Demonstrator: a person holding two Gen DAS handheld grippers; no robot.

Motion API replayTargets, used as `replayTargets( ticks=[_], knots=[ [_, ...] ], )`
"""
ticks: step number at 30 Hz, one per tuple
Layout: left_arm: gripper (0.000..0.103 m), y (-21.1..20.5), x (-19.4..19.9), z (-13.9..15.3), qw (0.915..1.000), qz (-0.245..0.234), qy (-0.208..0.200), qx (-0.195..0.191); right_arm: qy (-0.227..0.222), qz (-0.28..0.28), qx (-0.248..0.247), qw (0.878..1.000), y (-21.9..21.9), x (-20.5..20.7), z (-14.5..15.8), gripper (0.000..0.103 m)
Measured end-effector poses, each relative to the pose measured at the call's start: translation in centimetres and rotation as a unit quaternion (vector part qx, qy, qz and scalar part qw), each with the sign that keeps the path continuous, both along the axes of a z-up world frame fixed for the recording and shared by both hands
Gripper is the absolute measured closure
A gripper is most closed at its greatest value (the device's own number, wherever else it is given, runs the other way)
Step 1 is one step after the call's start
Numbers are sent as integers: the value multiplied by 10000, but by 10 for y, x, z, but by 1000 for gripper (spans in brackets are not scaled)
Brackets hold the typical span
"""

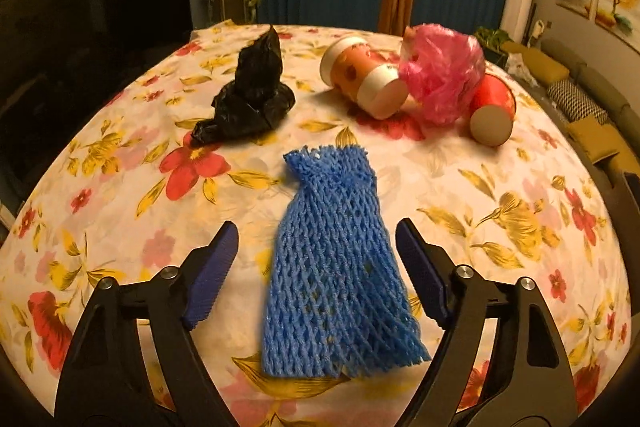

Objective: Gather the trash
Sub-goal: 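Grasp the blue mesh sleeve with the left tool and lift it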

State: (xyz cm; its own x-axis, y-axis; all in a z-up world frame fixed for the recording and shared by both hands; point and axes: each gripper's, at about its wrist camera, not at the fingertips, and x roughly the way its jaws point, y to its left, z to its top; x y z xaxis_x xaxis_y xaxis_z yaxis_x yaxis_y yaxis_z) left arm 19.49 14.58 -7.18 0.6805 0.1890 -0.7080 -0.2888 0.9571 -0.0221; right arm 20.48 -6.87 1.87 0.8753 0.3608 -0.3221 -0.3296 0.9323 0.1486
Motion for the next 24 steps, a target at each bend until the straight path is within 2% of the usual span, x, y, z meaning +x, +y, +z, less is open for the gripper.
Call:
replayTargets(
  ticks=[4, 9, 11, 13, 15, 20, 24],
  knots=[
    [44, 1, 10, -11, 9994, -88, 329, -109, 15, 41, 31, 10000, 2, 1, 0, 18],
    [54, 3, 12, -17, 9987, -119, 445, -214, 71, 31, 21, 10000, 1, 4, 0, 18],
    [66, 2, 10, -16, 9987, -182, 408, -261, 83, 40, 16, 10000, 1, 5, 0, 18],
    [83, 4, 9, -16, 9984, -229, 372, -352, 73, 47, -17, 10000, 2, 4, 1, 18],
    [91, 6, 8, -16, 9978, -291, 327, -496, 72, 40, -78, 9999, 4, 5, 1, 18],
    [93, 12, 1, -9, 9967, -295, 6, -760, 127, 33, -178, 9998, 9, 11, -1, 18],
    [93, 19, -7, 12, 9950, -199, -349, -914, 225, 81, -227, 9995, 16, 19, -4, 19]
  ],
)
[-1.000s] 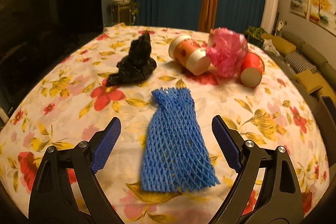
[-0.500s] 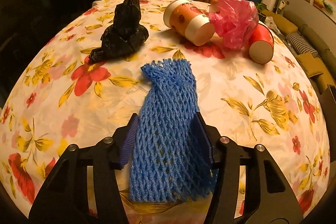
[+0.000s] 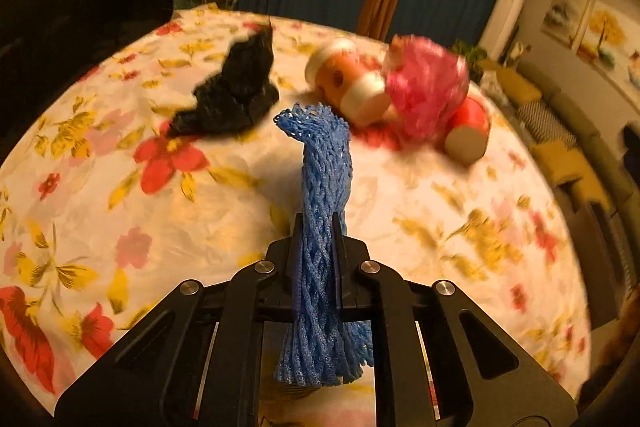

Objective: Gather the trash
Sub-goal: 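Grasp the pink plastic bag with the right tool while the left tool holds the blue sleeve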

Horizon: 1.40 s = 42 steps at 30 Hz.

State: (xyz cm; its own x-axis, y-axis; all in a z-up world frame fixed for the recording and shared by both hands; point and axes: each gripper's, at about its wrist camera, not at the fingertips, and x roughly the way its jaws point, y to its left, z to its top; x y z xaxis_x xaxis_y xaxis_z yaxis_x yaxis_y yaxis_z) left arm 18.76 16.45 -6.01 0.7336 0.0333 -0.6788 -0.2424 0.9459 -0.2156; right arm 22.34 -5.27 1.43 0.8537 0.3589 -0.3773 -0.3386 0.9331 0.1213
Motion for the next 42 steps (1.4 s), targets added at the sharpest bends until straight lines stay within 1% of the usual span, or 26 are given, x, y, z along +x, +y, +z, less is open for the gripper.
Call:
replayTargets(
  ticks=[5, 8, 13, 17, 20, 22, 24, 28, 31, 33, 35, 36, 37, 39, 42],
  knots=[
    [93, 4, -8, 46, 9972, 240, -669, 213, 50, 53, -164, 9998, 18, 17, -5, 24],
    [93, 6, -6, 64, 9939, 415, -932, 408, 104, 55, -226, 9997, 29, 33, -8, 28],
    [93, 11, 8, 74, 9912, 549, -1096, 507, 195, 34, -305, 9993, 49, 65, -17, 34],
    [93, 17, 21, 72, 9905, 590, -1122, 536, 278, 46, -285, 9992, 63, 87, -23, 36],
    [93, 22, 33, 60, 9908, 632, -1050, 567, 284, 47, -342, 9990, 72, 98, -27, 37],
    [93, 24, 37, 52, 9908, 676, -1003, 604, 332, 39, -401, 9986, 80, 109, -33, 40],
    [93, 25, 40, 46, 9908, 669, -993, 635, 456, 46, -451, 9979, 89, 122, -41, 46],
    [93, 28, 37, 42, 9900, 689, -1059, 634, 576, 31, -459, 9973, 98, 140, -50, 51],
    [93, 30, 37, 39, 9905, 674, -1030, 609, 647, 43, -433, 9970, 103, 150, -54, 62],
    [93, 29, 38, 37, 9909, 662, -985, 635, 712, 52, -490, 9962, 106, 155, -59, 79],
    [93, 28, 37, 37, 9912, 641, -982, 618, 775, 67, -527, 9956, 106, 156, -63, 87],
    [93, 27, 37, 37, 9912, 636, -983, 624, 785, 64, -530, 9955, 105, 156, -64, 93],
    [93, 27, 37, 36, 9911, 627, -981, 639, 786, 63, -517, 9955, 103, 155, -64, 95],
    [93, 27, 38, 35, 9912, 616, -967, 657, 768, 52, -429, 9961, 97, 151, -61, 97],
    [93, 27, 40, 34, 9910, 637, -943, 700, 586, 33, -316, 9978, 87, 137, -49, 98]
  ],
)
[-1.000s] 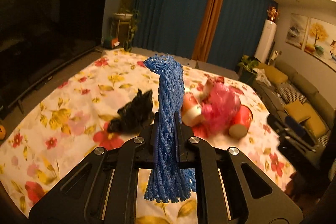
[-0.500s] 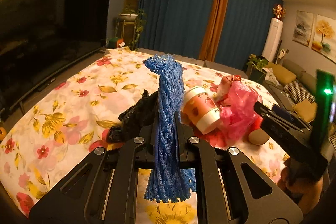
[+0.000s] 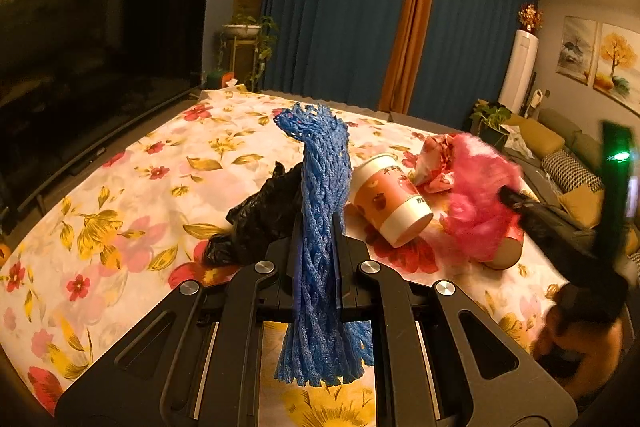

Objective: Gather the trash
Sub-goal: 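Grasp the pink plastic bag with the right tool while the left tool holds the blue sleeve, then carry the blue sleeve and pink bag with both tools over the grey bin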

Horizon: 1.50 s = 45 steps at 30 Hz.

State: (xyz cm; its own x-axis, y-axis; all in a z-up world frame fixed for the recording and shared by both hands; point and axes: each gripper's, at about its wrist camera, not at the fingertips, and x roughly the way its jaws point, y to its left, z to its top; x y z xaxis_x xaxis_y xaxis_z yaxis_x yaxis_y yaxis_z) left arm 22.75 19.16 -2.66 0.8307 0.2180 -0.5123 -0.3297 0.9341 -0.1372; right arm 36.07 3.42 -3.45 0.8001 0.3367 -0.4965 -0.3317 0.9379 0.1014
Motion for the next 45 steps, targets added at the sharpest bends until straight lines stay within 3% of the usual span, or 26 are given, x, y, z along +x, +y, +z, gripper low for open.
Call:
replayTargets(
  ticks=[10, 20, 32, 45],
  knots=[
    [93, -5, -4, 1, 9999, -90, -72, 92, -506, -116, 314, 9982, -52, -76, 37, 98],
    [93, -37, -34, 16, 9990, -355, -222, 144, -576, -366, 455, 9966, -112, -139, 45, 98],
    [93, -118, -68, 36, 9946, -887, -462, 283, -857, -515, 598, 9932, -165, -188, 55, 98],
    [93, -221, -67, 44, 9823, -1701, -633, 454, -1047, -1270, 605, 9845, -252, -212, 54, 98]
  ],
)
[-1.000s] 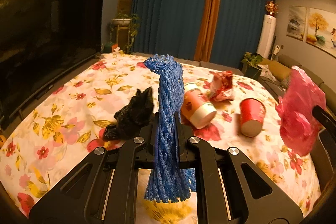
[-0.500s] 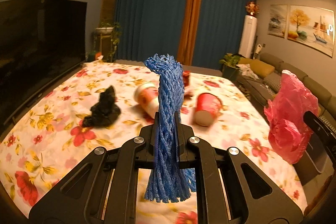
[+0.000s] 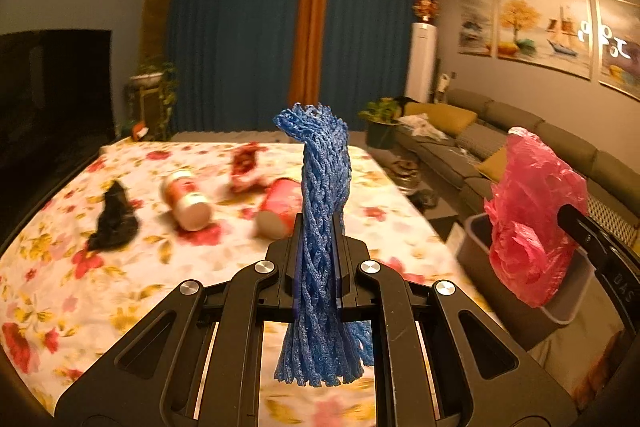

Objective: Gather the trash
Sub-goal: 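Carry the blue sleeve and pink bag with both tools over the grey bin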

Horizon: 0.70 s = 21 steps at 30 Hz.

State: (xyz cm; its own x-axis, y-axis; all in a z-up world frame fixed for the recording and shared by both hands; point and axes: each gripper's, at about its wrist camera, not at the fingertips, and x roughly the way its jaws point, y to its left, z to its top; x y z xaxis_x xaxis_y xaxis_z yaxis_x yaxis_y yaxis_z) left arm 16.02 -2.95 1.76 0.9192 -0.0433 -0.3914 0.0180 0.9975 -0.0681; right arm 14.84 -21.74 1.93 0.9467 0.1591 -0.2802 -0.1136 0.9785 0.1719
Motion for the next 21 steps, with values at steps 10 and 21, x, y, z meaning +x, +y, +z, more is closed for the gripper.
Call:
replayTargets(
  ticks=[10, 21],
  knots=[
    [93, -73, 16, 0, 9972, -750, -60, 44, -89, -731, -130, 9972, -47, -5, -5, 98],
    [93, -141, 37, -3, 9904, -1381, -76, 75, -127, -1310, -112, 9912, -89, -4, -12, 98]
  ],
)
